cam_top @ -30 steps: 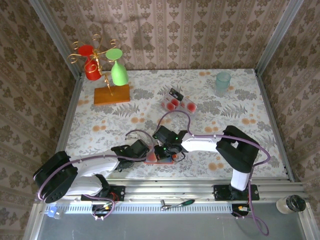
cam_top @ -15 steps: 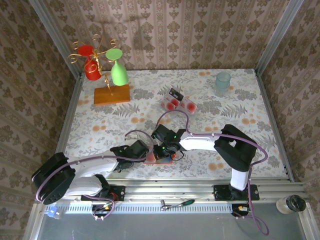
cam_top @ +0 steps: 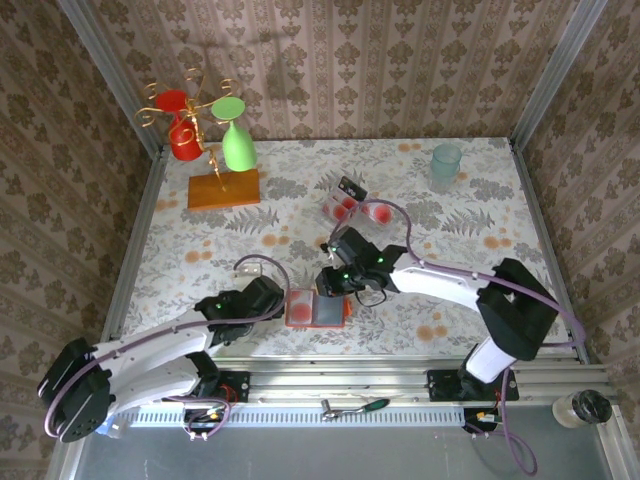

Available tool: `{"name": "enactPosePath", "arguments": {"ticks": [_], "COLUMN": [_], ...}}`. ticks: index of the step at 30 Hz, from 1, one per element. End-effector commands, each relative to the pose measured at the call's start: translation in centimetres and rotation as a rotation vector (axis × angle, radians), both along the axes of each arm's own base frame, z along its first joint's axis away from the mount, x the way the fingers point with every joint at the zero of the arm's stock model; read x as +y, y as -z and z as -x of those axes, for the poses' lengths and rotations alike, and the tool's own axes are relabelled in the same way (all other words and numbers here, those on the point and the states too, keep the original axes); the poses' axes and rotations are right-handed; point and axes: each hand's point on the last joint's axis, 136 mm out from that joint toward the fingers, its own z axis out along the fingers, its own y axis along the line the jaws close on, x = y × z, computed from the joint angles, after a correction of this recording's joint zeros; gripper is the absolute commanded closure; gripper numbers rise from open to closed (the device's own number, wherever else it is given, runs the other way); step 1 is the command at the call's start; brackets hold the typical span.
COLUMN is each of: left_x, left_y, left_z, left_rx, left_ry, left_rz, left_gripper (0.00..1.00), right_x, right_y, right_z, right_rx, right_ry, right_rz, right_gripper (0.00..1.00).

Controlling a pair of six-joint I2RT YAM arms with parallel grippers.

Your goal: Put the credit cards into the card holder

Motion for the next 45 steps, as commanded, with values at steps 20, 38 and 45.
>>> {"name": "enactPosePath", "arguments": {"ticks": [20, 38, 45], "left_x": [-6.2, -8.7, -10.0], "left_y": [-1.8, 1.2, 1.9], "left_z": [-1.0, -1.7, -2.2], "left_rx": [-0.048, 0.014, 0.034], "left_ry": [0.176, 0.203, 0.216], "left_rz": [0.256, 0.263, 0.276], "left_gripper": [0.0, 0.0, 0.0], "right_x": [-6.1, -7.8, -9.0], "right_y": [5.7, 6.5, 7.0], "right_z": [1.8, 0.3, 0.2], "right_rx": [0.04, 0.051, 0.058], "right_ry": [0.094, 0.185, 0.223], "right_rz": [0.168, 0.165, 0.168], "right_gripper": [0.5, 1.0, 1.0]}}
